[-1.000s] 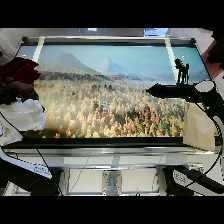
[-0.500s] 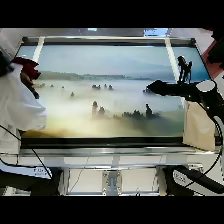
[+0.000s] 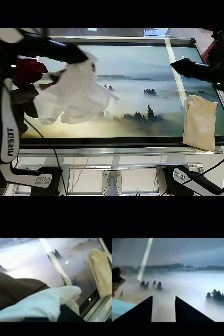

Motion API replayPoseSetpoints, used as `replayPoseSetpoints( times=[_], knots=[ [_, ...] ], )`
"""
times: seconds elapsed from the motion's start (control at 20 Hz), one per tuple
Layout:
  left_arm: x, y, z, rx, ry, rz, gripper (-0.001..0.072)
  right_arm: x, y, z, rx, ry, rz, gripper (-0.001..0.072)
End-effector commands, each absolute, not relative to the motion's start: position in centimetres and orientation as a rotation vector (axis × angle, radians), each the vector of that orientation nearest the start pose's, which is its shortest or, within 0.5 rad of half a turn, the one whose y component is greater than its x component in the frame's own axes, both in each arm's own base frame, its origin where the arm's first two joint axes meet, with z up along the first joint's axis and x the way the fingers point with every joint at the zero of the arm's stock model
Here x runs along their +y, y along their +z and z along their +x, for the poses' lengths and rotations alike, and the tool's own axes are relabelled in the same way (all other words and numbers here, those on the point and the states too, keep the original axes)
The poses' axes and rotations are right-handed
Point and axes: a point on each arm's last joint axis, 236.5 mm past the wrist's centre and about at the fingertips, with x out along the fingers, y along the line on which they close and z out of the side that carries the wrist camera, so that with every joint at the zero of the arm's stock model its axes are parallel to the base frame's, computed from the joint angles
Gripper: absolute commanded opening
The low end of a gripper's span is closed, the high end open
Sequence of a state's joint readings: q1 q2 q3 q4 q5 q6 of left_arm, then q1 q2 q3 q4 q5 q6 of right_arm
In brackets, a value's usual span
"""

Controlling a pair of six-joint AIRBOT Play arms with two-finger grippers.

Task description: Fold the shirts.

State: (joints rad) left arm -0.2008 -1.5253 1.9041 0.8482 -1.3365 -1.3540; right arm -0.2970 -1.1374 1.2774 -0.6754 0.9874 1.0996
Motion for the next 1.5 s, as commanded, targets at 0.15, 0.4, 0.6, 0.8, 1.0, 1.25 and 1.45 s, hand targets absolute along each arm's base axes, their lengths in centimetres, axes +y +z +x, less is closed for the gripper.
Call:
replayPoseSetpoints(
  times=[0.15, 0.4, 0.6, 0.8, 1.0, 1.25, 1.45],
  knots=[
    [-36.5, 16.6, 42.7, 0.815, -0.862, 0.042, 0.0705, -1.9, 18.7, 41.7, 0.709, 0.292, 0.323, 0.0334],
    [-23.3, 17.7, 53.3, 0.649, -0.233, 0.103, 0.0696, -1.9, 16.3, 39.5, 0.84, 0.306, 0.265, 0.0335],
    [-16.1, 11.1, 55.7, 0.836, -0.086, 0.035, 0.0697, -2.0, 16.4, 39.7, 0.831, 0.301, 0.265, 0.0335],
    [-16.6, 3.6, 56.0, 1.008, -0.208, -0.011, 0.0695, -2.0, 16.4, 39.8, 0.829, 0.299, 0.264, 0.0335],
    [-19.7, -0.9, 55.9, 1.072, -0.346, -0.049, 0.0696, -2.3, 16.6, 40.1, 0.812, 0.287, 0.264, 0.0335],
    [-17.5, -3.0, 58.6, 1.008, -0.259, 0.033, 0.0439, -2.0, 16.9, 40.2, 0.804, 0.294, 0.278, 0.0334],
    [-16.5, 1.1, 60.9, 0.892, -0.232, 0.104, 0.0014, -1.9, 17.0, 40.3, 0.801, 0.298, 0.282, 0.0334]
  ],
)
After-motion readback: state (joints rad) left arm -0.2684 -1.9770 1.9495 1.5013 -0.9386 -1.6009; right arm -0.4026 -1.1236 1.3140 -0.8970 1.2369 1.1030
